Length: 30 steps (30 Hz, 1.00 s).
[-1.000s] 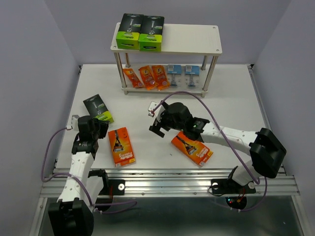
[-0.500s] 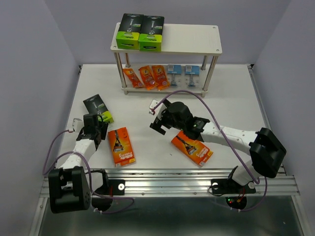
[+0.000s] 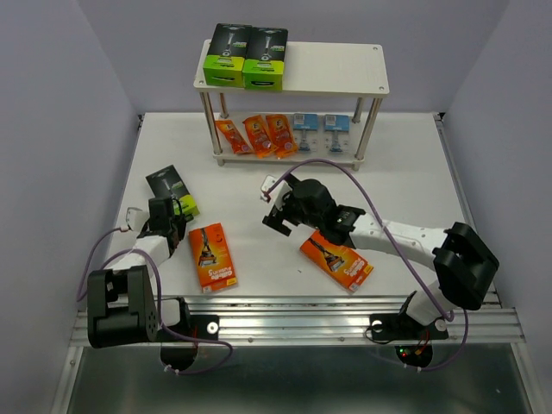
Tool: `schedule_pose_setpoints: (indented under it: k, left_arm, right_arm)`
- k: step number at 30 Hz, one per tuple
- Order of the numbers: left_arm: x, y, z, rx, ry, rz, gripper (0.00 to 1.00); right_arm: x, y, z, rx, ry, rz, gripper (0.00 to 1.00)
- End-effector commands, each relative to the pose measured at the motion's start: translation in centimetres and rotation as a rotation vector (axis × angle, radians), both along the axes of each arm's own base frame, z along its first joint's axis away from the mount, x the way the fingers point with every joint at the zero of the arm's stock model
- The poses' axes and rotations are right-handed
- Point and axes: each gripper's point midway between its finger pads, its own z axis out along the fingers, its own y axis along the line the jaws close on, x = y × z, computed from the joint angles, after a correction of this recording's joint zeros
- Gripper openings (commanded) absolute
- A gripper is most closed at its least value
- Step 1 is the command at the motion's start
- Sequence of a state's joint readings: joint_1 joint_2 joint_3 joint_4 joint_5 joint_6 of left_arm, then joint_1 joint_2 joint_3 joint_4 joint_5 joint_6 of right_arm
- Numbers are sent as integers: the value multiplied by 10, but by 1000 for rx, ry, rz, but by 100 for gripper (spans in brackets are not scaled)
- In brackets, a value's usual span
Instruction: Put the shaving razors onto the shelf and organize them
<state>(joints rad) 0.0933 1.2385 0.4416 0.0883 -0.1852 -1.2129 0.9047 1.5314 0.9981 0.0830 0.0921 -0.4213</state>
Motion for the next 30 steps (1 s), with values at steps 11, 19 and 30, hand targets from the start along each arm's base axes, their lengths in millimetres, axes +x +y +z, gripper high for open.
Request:
schedule_pose_setpoints:
  k: [11,19,30]
  left_arm:
    - [3,8,72,67,-197,-3,0]
    - [-9,-29,97,-27,-254,-178,0]
    - [-36,-70,129,-130,-298,-371,0]
  right_arm:
    - [1,31,30,36,-88,107,100]
    - [-32,84,34,-54,-270,329,100]
    - [-72,147,39,-69,-485,644,100]
